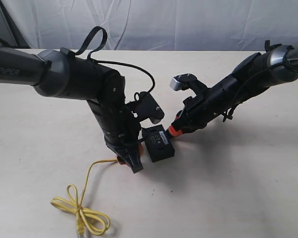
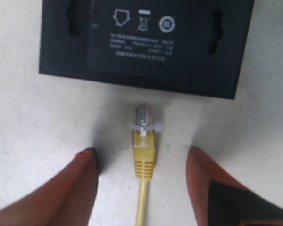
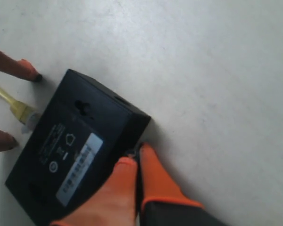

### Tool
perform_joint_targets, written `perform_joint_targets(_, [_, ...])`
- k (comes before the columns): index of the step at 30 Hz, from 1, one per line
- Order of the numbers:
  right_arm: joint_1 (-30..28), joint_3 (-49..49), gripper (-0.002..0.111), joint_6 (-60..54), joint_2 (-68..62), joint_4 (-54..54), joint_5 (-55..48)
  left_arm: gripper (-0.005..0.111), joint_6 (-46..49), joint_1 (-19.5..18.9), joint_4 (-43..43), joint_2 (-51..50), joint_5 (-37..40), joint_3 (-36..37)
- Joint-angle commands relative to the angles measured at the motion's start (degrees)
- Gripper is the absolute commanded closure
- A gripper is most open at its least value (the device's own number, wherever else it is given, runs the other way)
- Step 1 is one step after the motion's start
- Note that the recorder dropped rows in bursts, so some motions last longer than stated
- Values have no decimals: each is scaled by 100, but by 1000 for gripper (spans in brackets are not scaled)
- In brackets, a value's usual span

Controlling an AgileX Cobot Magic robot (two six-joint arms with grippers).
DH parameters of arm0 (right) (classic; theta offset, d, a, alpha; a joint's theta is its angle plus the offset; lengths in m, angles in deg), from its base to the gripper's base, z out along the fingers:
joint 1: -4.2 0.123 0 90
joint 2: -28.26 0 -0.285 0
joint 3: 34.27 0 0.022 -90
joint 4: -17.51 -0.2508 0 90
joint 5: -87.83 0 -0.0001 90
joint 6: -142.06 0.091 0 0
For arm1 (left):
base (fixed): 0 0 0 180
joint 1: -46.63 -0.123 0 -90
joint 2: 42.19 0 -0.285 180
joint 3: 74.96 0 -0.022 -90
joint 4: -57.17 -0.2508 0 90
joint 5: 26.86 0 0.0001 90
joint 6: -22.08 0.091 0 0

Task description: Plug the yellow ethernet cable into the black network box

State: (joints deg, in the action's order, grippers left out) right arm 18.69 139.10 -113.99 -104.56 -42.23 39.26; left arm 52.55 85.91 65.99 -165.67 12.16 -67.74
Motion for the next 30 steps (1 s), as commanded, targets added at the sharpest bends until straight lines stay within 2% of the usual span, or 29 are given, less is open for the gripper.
perform_joint_targets(1, [-17,1,109,-32,21,75,-118,64,14,22,75,-26,-4,-12])
perform_joint_targets(7, [-17,1,109,-32,21,158,-182,103,14,22,75,-64,102,-12])
perform_joint_targets(8, [-17,1,109,-32,21,114,-119,106,14,22,75,-64,91,-12])
perform_joint_targets(19, [-17,1,109,-44,21,-395,299,106,-307,22,75,-64,183,-12])
perform_joint_targets(30, [-4,141,109,-81,-207,-456,173,106,-307,22,281,-64,76,-12])
